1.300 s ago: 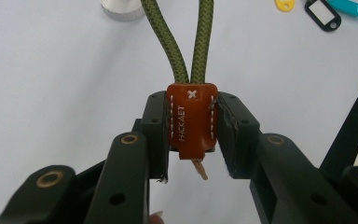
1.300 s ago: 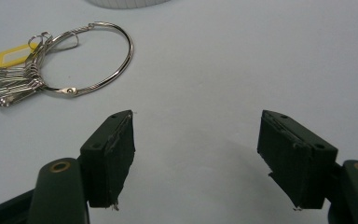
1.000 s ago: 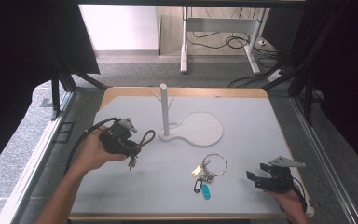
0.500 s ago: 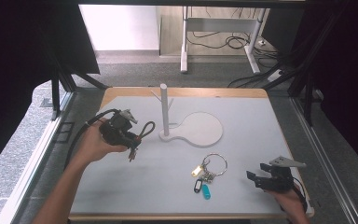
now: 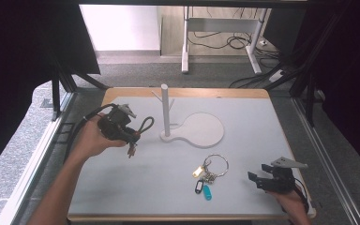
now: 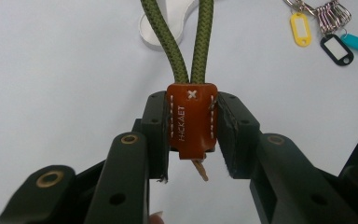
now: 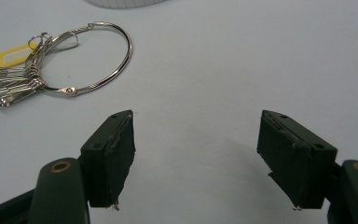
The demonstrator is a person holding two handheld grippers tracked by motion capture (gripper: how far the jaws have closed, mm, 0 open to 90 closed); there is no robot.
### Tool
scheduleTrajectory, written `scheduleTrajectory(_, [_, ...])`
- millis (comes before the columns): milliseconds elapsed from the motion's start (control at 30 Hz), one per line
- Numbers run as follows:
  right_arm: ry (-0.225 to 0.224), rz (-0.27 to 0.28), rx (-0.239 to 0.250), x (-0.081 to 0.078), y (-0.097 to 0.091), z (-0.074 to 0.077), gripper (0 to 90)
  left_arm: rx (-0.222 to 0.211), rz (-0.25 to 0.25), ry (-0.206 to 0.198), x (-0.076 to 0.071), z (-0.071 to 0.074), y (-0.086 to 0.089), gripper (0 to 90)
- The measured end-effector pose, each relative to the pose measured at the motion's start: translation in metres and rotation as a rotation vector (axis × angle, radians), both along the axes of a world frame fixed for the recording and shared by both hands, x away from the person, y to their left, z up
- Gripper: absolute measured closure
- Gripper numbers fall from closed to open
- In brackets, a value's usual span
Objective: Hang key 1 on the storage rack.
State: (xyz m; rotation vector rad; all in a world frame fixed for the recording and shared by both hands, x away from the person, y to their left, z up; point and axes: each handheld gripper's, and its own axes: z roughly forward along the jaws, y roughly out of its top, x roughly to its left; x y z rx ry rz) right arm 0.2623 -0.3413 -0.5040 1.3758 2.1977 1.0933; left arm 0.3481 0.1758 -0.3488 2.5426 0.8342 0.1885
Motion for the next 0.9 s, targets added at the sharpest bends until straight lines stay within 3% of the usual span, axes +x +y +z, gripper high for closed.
scheduleTrajectory(400, [0.004,0.004,-0.003,0.000,0.000,-0.001,28.0,-0.043,0.039,-0.003,0.015,0.013,0.007,66.6])
scheduleTrajectory(700, [0.011,0.007,-0.013,0.001,0.001,-0.003,28.1,-0.081,0.049,0.004,0.025,0.015,0.011,66.6])
scheduleTrajectory(900, [0.016,0.007,-0.016,0.001,0.002,-0.004,28.1,-0.080,0.053,-0.002,0.028,0.017,0.011,66.6])
